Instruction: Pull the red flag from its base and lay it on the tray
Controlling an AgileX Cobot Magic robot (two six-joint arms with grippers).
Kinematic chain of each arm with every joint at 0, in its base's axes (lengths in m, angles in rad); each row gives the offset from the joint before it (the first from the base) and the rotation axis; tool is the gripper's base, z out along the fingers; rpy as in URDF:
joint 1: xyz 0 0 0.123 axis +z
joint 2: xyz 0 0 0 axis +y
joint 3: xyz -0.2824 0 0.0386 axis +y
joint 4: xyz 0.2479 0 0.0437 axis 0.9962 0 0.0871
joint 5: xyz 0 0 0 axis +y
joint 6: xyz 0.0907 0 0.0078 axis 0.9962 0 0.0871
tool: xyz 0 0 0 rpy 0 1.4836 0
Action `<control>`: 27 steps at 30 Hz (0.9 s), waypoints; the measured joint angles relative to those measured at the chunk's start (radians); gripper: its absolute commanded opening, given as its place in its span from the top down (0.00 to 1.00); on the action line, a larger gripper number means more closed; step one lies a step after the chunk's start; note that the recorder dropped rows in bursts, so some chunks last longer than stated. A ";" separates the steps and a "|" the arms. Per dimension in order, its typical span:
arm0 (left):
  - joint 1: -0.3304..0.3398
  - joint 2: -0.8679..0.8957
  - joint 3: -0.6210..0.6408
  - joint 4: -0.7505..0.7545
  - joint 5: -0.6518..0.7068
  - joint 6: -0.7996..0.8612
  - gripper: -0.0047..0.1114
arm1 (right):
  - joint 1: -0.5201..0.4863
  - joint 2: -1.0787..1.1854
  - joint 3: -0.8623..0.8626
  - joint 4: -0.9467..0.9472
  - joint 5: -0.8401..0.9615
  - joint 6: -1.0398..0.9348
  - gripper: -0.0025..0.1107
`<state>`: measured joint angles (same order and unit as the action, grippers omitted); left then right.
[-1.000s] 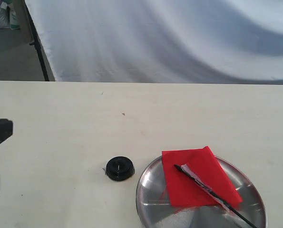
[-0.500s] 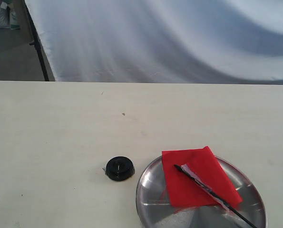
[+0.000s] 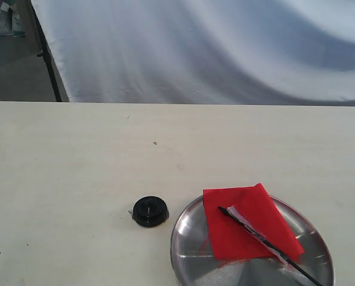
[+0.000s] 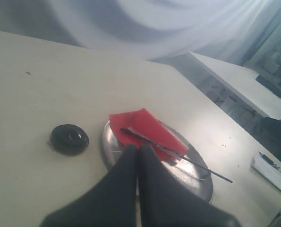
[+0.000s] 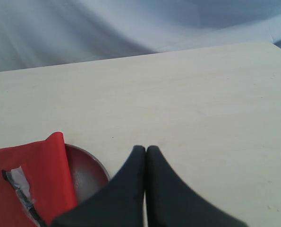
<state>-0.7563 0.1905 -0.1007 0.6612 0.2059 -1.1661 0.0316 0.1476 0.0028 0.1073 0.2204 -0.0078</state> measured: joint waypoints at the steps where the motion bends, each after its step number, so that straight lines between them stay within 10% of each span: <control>1: 0.000 0.000 0.000 0.000 0.000 0.000 0.96 | 0.000 0.000 0.000 0.000 0.000 0.000 0.98; 19: 0.000 0.000 0.000 -0.480 0.010 0.012 0.96 | 0.000 0.000 0.000 0.000 0.000 0.000 0.98; 27: 0.000 0.000 0.000 0.070 0.202 0.787 0.96 | 0.000 0.000 0.000 0.000 0.000 0.000 0.98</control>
<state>-0.7563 0.1905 -0.1007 0.7314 0.4079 -0.3791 0.0316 0.1476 0.0028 0.1073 0.2204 -0.0078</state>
